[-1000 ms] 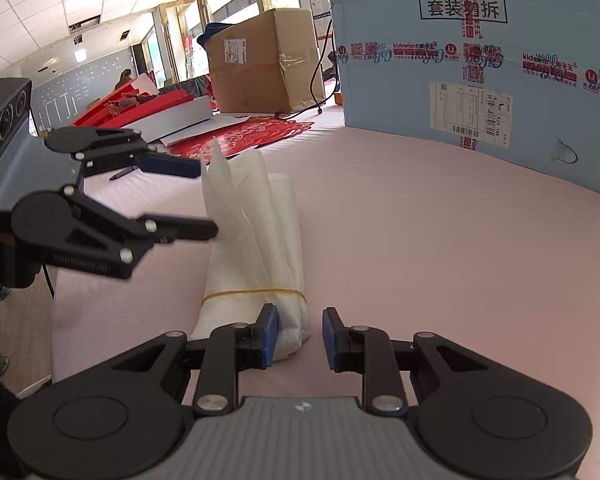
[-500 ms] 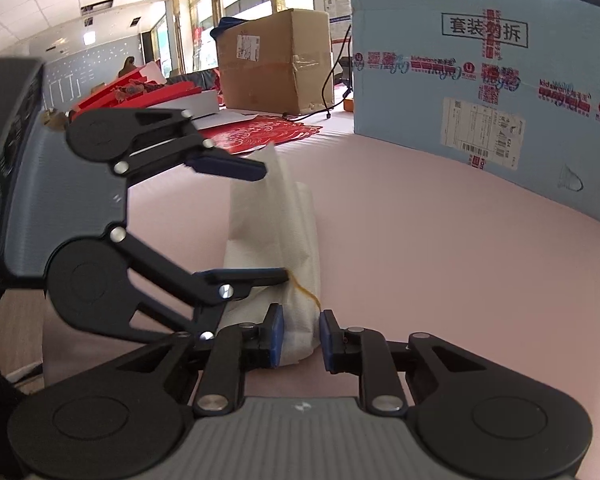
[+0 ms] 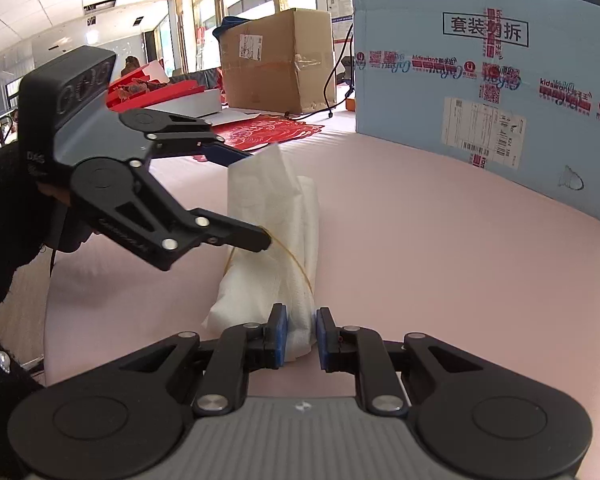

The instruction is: Fold shopping bag

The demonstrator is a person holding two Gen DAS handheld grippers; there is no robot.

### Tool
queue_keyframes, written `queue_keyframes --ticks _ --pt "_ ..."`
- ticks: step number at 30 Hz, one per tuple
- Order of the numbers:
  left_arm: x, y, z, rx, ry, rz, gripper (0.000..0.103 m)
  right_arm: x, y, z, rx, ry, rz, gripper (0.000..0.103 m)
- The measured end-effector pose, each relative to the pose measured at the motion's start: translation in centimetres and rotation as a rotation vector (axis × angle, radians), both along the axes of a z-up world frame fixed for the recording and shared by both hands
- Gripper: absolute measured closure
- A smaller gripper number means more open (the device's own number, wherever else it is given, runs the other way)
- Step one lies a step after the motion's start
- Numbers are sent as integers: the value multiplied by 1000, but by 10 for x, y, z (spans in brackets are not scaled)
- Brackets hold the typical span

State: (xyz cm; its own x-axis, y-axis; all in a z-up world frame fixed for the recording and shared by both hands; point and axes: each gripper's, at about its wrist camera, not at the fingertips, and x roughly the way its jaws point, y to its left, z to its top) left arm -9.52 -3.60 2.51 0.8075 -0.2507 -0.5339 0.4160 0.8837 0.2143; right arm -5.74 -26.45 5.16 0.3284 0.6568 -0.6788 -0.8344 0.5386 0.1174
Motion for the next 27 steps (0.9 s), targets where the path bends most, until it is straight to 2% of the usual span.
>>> queue_keyframes --ticks 2,4,5,8,9,12,14,16,17,19,21,23,25,26,27 --pt "-3 -4 -4 82 -19 81 21 3 -1 0 9 30 -22 85" --pt "-17 -13 -7 138 -58 69 21 9 -3 0 27 85 -60 83" --pt "-22 -15 -6 129 -77 72 21 11 -4 0 34 105 -69 82" --pt "-38 -21 4 25 -154 107 21 14 -3 1 37 122 -81 78" --pt "-40 -25 6 5 -157 85 21 14 -1 2 32 118 -81 75" --pt "-42 -50 3 22 -124 -22 21 14 4 3 17 103 -84 64" --pt "-37 -69 -12 135 -81 -18 20 14 7 3 13 101 -83 64" --pt "-38 -77 -17 183 -106 15 17 10 9 2 4 89 -73 74" --pt "-38 -81 -16 218 -111 53 17 7 10 2 3 83 -62 81" --pt "-36 -82 -19 297 -141 159 17 3 10 3 -6 64 -46 82" --pt "-39 -74 -21 320 -163 199 17 4 8 3 -3 69 -47 85" --pt "-41 -66 -24 366 -179 237 17 9 3 3 19 103 -62 87" --pt "-45 -57 -29 410 -210 231 17 20 -5 1 64 180 -97 88" --pt "-46 -53 -32 456 -235 225 17 24 -8 0 84 216 -113 89" --pt "-47 -50 -34 494 -284 195 17 30 -13 -1 112 271 -133 89"
